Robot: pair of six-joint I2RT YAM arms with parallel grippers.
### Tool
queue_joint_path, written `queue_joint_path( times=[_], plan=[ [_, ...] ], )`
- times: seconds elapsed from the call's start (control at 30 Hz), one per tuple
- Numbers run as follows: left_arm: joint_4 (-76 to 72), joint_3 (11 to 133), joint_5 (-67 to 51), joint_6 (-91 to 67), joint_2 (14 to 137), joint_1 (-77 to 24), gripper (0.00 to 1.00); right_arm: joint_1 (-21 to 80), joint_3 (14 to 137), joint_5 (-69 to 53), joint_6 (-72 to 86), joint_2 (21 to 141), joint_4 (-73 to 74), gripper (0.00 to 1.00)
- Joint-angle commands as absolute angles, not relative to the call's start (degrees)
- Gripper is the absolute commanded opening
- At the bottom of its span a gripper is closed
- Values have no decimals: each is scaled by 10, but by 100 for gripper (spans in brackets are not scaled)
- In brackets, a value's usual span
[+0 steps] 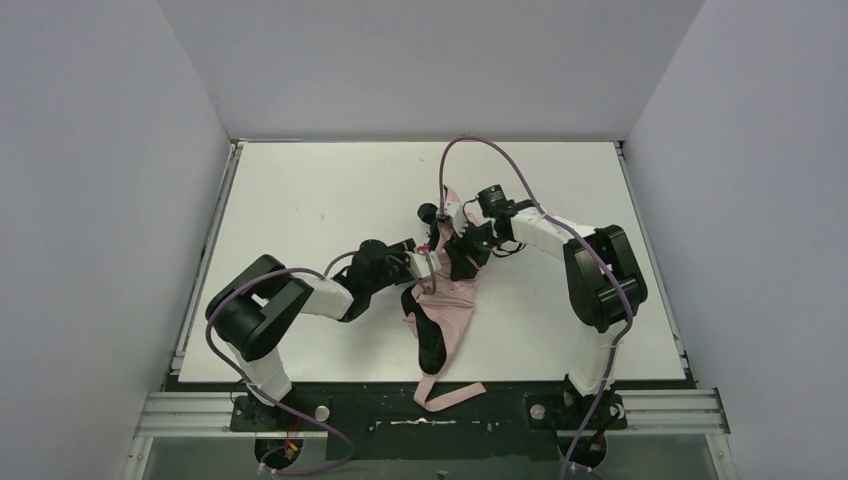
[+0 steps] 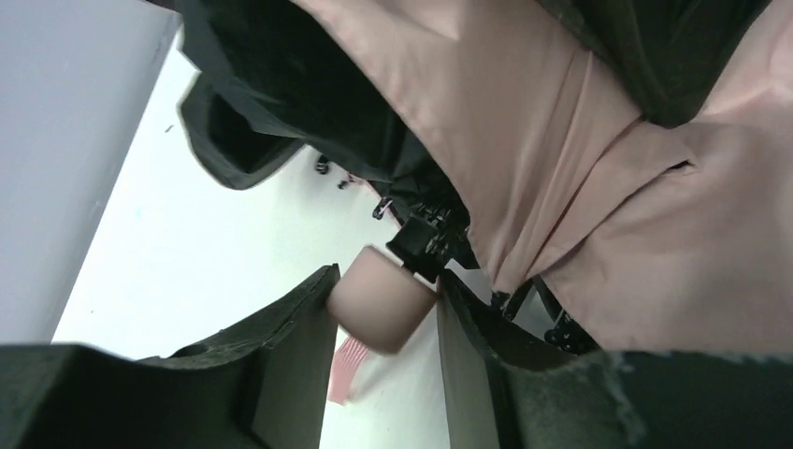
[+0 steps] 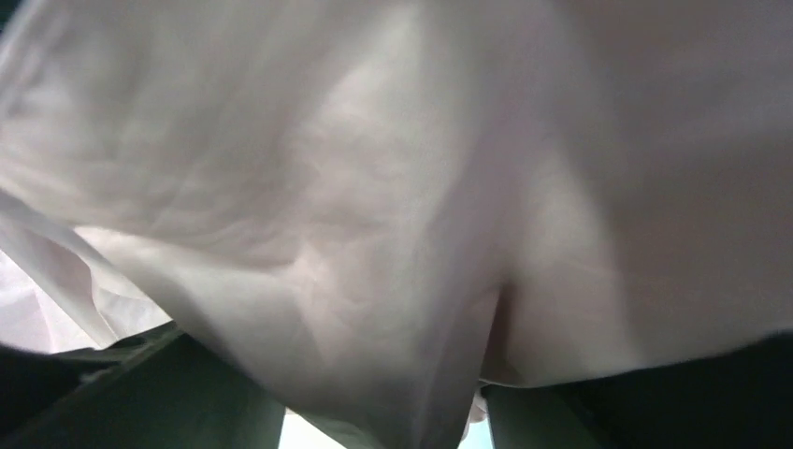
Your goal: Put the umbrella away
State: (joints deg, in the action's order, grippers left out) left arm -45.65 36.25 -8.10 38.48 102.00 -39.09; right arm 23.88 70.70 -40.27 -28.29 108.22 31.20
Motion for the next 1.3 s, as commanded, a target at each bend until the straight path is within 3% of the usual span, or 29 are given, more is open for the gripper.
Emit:
queue_joint_path(
  times=[0.0, 0.17, 0.27, 0.5, 0.73, 0.9, 1.07, 1.27],
  plan=[
    [-532, 352, -20, 337, 938, -386, 41, 244, 714, -365, -294, 1102, 343, 54],
    [-506, 324, -14, 285, 866, -387, 52, 244, 703, -338, -290, 1087, 306, 38],
    [-460, 311, -21, 258, 816, -388, 63, 244, 690, -313, -287, 1072, 269, 30],
    [-322, 299, 25, 184, 674, -385, 67, 271, 660, -218, -324, 1051, 210, 26],
    [-197, 337, 77, 133, 636, -361, 70, 341, 513, -140, -470, 987, 22, 18],
    [-176, 354, 71, 102, 625, -316, 88, 366, 433, -124, -537, 952, -60, 17],
    [-154, 372, -71, 75, 622, -252, 89, 405, 374, -92, -588, 931, -124, 17],
    [-88, 400, -219, 142, 677, -248, 89, 434, 337, -63, -614, 927, -179, 17]
  ],
)
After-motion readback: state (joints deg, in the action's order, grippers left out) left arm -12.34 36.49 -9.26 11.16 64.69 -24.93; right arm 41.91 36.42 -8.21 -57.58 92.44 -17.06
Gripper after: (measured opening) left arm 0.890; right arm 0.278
